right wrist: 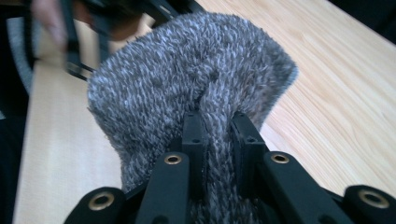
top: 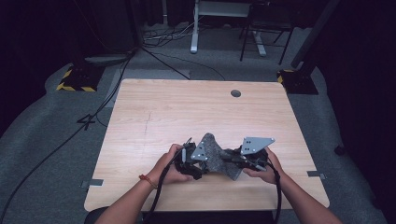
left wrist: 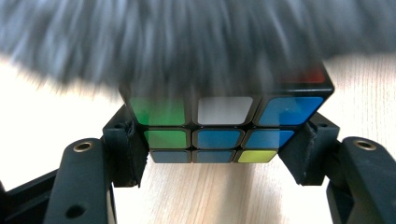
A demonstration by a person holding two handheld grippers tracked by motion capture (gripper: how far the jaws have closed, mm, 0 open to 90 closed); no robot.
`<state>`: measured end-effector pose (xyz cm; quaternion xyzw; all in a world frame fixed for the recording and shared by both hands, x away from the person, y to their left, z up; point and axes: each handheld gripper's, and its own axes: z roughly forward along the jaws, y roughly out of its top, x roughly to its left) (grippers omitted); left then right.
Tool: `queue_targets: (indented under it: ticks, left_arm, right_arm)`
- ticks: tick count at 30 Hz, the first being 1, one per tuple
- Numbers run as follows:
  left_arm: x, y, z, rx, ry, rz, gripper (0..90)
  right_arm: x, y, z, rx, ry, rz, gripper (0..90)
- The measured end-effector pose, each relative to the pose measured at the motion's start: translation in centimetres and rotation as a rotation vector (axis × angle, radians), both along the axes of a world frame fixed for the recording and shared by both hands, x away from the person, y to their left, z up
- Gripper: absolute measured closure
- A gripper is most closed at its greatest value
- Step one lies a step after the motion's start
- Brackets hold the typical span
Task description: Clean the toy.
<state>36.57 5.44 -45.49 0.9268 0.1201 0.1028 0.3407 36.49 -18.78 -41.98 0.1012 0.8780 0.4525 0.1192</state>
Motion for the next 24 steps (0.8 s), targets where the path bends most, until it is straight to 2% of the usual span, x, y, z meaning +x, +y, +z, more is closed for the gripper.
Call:
queue_targets:
  ticks: [2, 6, 8, 11, 14, 17, 18, 22, 24]
  left_arm:
    - [-0.1, -0.4, -0.2, 0.007, -0.002, -0.007, 34.1]
    - [-0.2, -0.7, -0.4, 0.023, -0.008, -0.013, 34.1]
    - [-0.1, -0.4, -0.4, 0.013, -0.005, 0.001, 34.1]
    - [-0.1, -0.1, -0.2, 0.008, -0.009, 0.014, 34.2]
    - [-0.1, 0.1, -0.1, 0.008, -0.013, 0.015, 34.1]
    - [-0.2, 0.4, 0.2, -0.01, -0.011, 0.008, 34.0]
    - [-0.2, 0.5, 0.3, -0.015, -0.016, 0.006, 34.0]
    - [-0.3, 0.8, 0.9, -0.033, -0.026, 0.007, 34.0]
    - [-0.3, 0.9, 1.0, -0.033, -0.023, 0.009, 34.0]
  right_arm:
    - [-0.5, 0.8, 0.1, 0.012, -0.002, 0.047, 78.5]
    - [-1.1, 2.3, -0.1, -0.011, -0.005, 0.085, 78.6]
    - [-1.0, 2.5, -0.2, -0.027, -0.022, 0.071, 78.6]
    - [-0.3, 2.1, -0.2, -0.02, -0.017, 0.023, 78.6]
    - [0.6, 1.0, -0.5, 0.02, 0.039, -0.01, 78.6]
    - [1.3, -0.2, -1.1, -0.01, 0.041, -0.064, 78.7]
    - [1.6, -0.6, -1.3, -0.005, 0.055, -0.078, 78.7]
    - [2.2, -1.4, -2.0, -0.015, 0.093, -0.095, 78.8]
    - [2.1, -1.4, -1.9, -0.004, 0.079, -0.089, 78.8]
